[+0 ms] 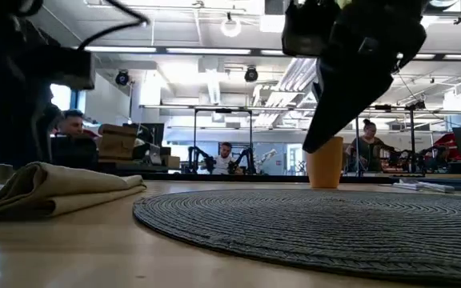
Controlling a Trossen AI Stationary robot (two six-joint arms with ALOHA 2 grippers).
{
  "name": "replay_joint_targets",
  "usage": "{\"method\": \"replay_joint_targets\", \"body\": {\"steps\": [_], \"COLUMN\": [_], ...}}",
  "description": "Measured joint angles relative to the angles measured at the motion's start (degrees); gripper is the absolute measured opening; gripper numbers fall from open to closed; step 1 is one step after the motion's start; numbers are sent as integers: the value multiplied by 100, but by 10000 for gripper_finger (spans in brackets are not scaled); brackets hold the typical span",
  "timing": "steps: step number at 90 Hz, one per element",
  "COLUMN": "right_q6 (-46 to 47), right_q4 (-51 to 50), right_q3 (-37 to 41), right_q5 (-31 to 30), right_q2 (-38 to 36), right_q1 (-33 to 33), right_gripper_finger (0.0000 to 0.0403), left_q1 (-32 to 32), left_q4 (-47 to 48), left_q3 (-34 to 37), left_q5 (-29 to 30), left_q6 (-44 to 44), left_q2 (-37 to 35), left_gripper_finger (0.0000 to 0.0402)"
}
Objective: Set table place
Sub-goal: Put the fork on the brown napkin
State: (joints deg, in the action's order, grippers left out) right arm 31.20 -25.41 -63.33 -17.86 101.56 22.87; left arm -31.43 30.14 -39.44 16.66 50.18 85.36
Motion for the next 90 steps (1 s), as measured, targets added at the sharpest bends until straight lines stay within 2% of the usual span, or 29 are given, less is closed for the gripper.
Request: {"method": "replay_joint_targets", "body": {"steps": [10, 45, 65, 84, 90], "right_q6": [35, -59, 99, 136, 134], "right_q4": [9, -106, -468, -465, -423], "right_q3": [0, -2, -2, -2, -2], "right_q5": [-303, -320, -311, -307, -305], "right_q2": [0, 0, 0, 0, 0], "right_q1": [11, 5, 18, 18, 18], "right_gripper_finger": [99, 99, 99, 99, 99], "left_q1": [42, 396, 381, 268, 253], "left_q4": [-65, -456, -417, -403, -138], "left_q3": [28, 28, 7, -348, -348], "left_q5": [75, 181, -347, -393, -440], "left_q6": [-29, -419, -532, -559, -593], "left_q2": [29, 31, 9, -56, -43], "left_gripper_finger": [115, 115, 115, 115, 115]}}
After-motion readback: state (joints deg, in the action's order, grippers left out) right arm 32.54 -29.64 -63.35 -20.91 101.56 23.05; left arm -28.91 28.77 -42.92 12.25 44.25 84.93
